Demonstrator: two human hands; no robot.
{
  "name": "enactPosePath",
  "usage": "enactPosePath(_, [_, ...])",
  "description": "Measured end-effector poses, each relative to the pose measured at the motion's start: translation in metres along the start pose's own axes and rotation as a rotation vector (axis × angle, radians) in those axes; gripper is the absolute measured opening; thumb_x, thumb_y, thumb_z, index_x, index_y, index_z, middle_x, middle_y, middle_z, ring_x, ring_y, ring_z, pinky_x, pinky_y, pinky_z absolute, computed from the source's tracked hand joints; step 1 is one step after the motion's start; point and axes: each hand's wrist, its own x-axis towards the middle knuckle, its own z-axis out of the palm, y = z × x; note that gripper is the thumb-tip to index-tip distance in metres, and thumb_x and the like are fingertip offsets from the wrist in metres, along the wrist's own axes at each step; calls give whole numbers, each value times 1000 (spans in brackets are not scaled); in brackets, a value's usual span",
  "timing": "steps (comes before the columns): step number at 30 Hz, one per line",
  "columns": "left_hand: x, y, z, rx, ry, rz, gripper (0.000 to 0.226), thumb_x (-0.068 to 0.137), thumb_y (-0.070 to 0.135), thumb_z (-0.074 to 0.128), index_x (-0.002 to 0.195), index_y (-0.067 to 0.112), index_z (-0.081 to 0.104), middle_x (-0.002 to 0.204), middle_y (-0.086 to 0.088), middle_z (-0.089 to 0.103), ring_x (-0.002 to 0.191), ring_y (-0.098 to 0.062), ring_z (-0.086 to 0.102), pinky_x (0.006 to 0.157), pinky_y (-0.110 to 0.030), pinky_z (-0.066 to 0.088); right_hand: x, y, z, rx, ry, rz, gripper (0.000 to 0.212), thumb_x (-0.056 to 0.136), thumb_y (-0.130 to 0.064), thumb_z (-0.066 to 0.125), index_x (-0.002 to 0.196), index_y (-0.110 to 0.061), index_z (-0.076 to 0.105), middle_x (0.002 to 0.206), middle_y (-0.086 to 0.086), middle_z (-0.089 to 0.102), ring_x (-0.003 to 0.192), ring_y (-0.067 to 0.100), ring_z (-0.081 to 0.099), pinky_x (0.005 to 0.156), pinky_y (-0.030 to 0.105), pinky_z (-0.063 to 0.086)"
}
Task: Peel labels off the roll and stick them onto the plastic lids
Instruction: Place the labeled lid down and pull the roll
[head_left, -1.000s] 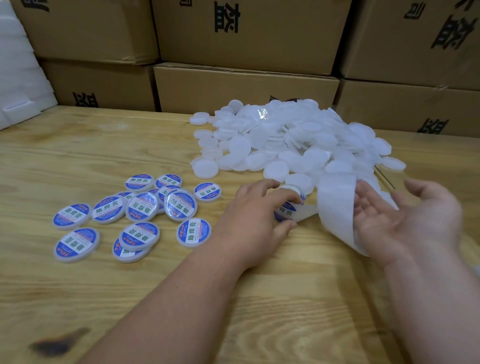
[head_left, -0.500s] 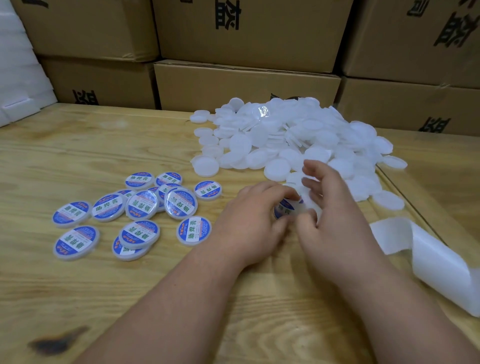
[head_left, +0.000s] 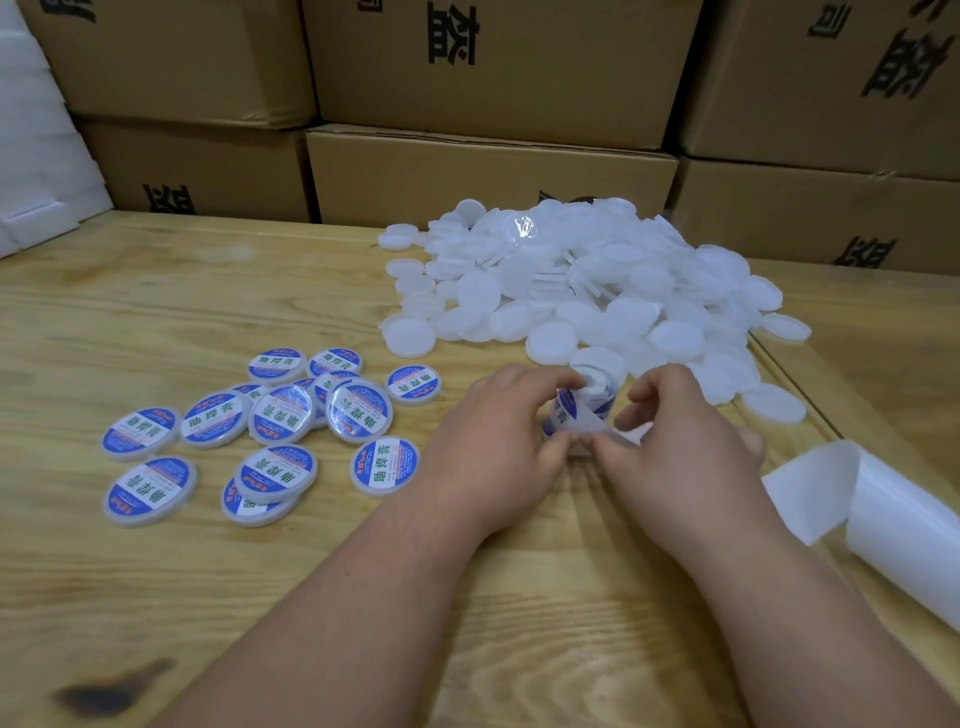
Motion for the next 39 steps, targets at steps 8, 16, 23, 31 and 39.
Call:
enactPosePath(8, [1, -3, 2, -32, -29, -57, 56, 87, 41, 70, 138, 45, 48, 102, 28, 51, 114, -5, 53, 100, -33, 46, -6, -2, 0, 89, -145, -95, 15, 87, -31, 68, 85, -37, 54, 75, -28, 62, 74, -4, 58, 88, 34, 37])
enactPosePath(16, [2, -9, 5, -89, 19, -111, 43, 86, 44, 63, 126, 49, 49, 107, 26, 57, 112, -1, 51, 91, -24, 43, -5, 0, 0, 214, -177, 39, 26, 82, -32, 69, 98, -37, 50, 77, -15, 67, 70, -11, 58, 56, 22, 37])
enactPosePath(23, [21, -18, 5, 130, 79, -234, 52, 88, 24, 56, 140, 23, 50, 141, 2, 51, 134, -18, 41, 110, -34, 35, -6, -1, 0, 186, -172, 11, 13, 84, -22, 58, 85, -29, 69, 77, -19, 67, 73, 2, 59, 57, 31, 48])
enactPosePath(31, [37, -32, -2, 375, 136, -526, 62, 87, 24, 46, 148, 17, 38, 150, -12, 44, 148, -40, 23, 122, -54, 13, -5, 0, 0, 196, -132, 39, 15, 83, -21, 55, 84, -18, 70, 72, -2, 67, 69, 13, 58, 57, 37, 52])
enactPosePath(39, [33, -32, -1, 409, 223, -362, 40, 91, 21, 52, 129, 27, 60, 106, -1, 70, 115, -30, 52, 115, -50, 29, -5, 2, 3, 220, -129, 6, 14, 85, -26, 55, 78, -22, 67, 72, -14, 65, 68, 9, 58, 52, 30, 45])
